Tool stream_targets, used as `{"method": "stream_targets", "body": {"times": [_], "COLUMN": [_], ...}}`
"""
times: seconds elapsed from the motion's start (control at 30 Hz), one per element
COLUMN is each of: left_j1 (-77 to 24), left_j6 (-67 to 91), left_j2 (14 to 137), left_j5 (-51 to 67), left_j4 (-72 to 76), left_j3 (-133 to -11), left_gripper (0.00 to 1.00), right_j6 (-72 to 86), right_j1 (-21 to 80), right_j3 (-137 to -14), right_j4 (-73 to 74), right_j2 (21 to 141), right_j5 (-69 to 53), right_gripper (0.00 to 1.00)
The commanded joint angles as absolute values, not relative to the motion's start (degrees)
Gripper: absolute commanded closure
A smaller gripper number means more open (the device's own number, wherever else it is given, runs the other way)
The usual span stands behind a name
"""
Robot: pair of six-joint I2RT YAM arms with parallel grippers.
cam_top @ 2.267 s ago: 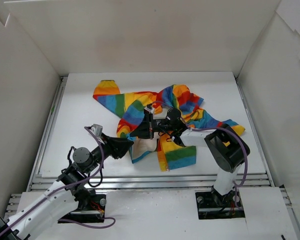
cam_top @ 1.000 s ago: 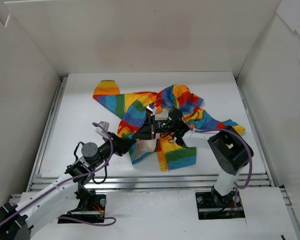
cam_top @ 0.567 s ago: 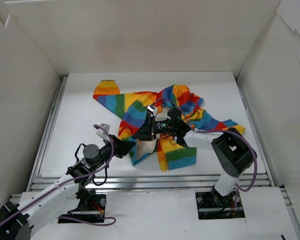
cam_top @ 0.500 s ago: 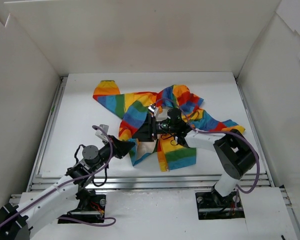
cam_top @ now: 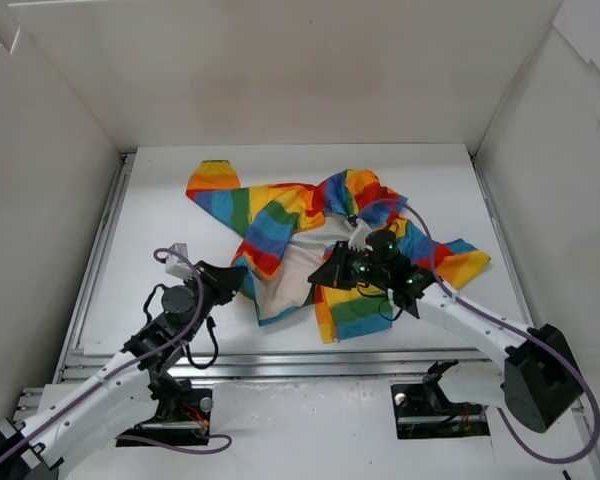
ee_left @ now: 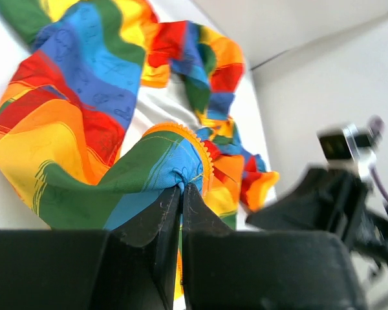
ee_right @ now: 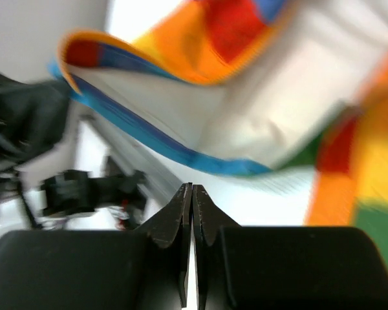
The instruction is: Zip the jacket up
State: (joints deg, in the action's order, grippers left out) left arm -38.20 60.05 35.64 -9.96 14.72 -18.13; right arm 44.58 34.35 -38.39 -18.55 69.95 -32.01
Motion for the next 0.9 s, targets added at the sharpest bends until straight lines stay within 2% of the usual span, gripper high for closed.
{"method": "stream_targets", "body": {"times": [0.0,0.03,0.13,0.3,0.33,0.37,0.43,0.47,0.53,0.67,0.87], "left_j1": [-38.2,-38.2,-38.2,-38.2,-38.2,-38.2,-38.8,-38.8,-38.8,-38.8,-38.8], "left_j6": [61.7,61.4,60.0,57.7,57.1,56.8,56.6,56.3,54.4,53.7,53.9], "left_j2": [38.9,40.2,42.0,44.8,45.3,45.5,45.5,45.7,46.3,46.5,47.1], "left_j5": [-12.8,-12.6,-11.8,-9.0,-8.3,-7.2,-6.2,-5.0,-3.3,-2.1,-0.9], "left_j4": [13.4,13.8,14.1,15.9,17.1,18.0,20.9,21.4,20.7,21.0,22.8], "left_j3": [-23.8,-24.1,-24.9,-25.0,-24.8,-24.4,-22.7,-22.4,-23.2,-22.8,-21.9], "left_gripper": [1.0,1.0,1.0,1.0,1.0,1.0,1.0,1.0,1.0,1.0,1.0], "right_j6": [40.1,40.0,40.4,45.1,45.8,47.0,47.8,48.3,48.5,48.0,47.4], "right_j1": [37.9,39.1,40.3,41.5,41.7,41.9,42.7,43.2,43.7,45.4,46.9], "right_j3": [-35.4,-35.0,-33.6,-28.8,-27.9,-26.5,-25.8,-25.7,-26.0,-27.7,-29.4], "right_j4": [-5.7,1.0,12.8,17.5,15.4,14.0,10.0,8.8,6.5,5.9,8.5], "right_j2": [61.6,60.1,56.4,54.2,54.9,57.0,59.2,61.2,63.6,65.5,69.4], "right_j5": [-16.7,-10.3,-4.2,-2.7,-3.6,-4.2,-4.9,-4.8,-4.7,-2.2,2.5], "right_gripper": [1.0,1.0,1.0,1.0,0.97,0.87,0.8,0.71,0.6,0.51,0.5]}}
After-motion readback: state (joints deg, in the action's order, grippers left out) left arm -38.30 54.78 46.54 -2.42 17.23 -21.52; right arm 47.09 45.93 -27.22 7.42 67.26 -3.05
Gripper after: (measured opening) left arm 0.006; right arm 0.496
